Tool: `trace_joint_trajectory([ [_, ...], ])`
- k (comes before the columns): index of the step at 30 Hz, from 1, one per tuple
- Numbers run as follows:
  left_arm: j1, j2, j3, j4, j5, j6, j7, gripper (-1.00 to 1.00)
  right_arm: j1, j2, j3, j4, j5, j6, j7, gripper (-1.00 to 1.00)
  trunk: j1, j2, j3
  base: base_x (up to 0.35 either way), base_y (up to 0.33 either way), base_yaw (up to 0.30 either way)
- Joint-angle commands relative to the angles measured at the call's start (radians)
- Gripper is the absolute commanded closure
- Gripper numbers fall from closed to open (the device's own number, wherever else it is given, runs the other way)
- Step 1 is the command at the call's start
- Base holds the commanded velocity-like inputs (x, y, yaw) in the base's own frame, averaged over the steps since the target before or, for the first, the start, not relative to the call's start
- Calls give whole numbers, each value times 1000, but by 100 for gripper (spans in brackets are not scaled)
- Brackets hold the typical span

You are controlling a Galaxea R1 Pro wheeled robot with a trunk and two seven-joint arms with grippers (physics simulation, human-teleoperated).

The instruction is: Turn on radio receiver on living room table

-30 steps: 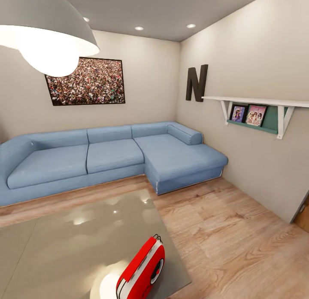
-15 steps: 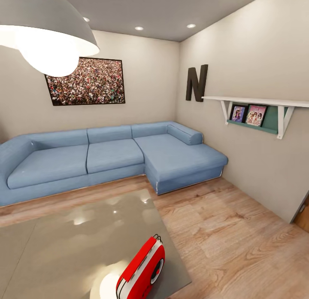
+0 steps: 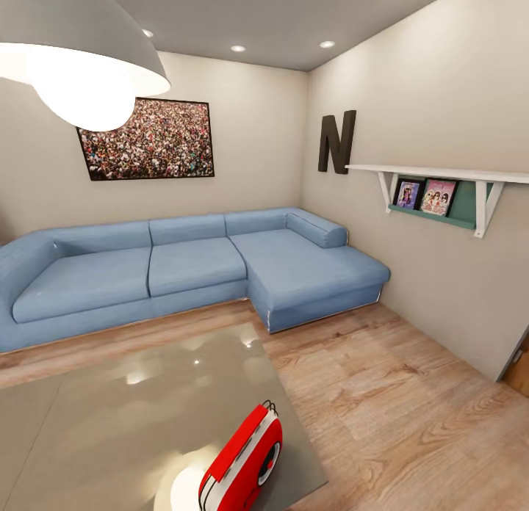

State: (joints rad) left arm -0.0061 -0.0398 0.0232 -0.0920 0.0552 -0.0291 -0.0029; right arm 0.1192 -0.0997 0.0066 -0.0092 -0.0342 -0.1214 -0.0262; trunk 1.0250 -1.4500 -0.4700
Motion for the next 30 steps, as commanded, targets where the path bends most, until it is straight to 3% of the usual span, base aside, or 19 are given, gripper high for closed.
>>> trace_joint_trajectory([
  [1, 0, 0, 0, 0, 0, 0, 0, -100, 0, 0, 0, 0, -2, -1, 0, -100, 0, 0, 0, 0, 0, 0],
  [30, 0, 0, 0, 0, 0, 0, 4, -100, 0, -1, 3, 0, 3, -15, 2, -100, 0, 0, 0, 0, 0, 0],
])
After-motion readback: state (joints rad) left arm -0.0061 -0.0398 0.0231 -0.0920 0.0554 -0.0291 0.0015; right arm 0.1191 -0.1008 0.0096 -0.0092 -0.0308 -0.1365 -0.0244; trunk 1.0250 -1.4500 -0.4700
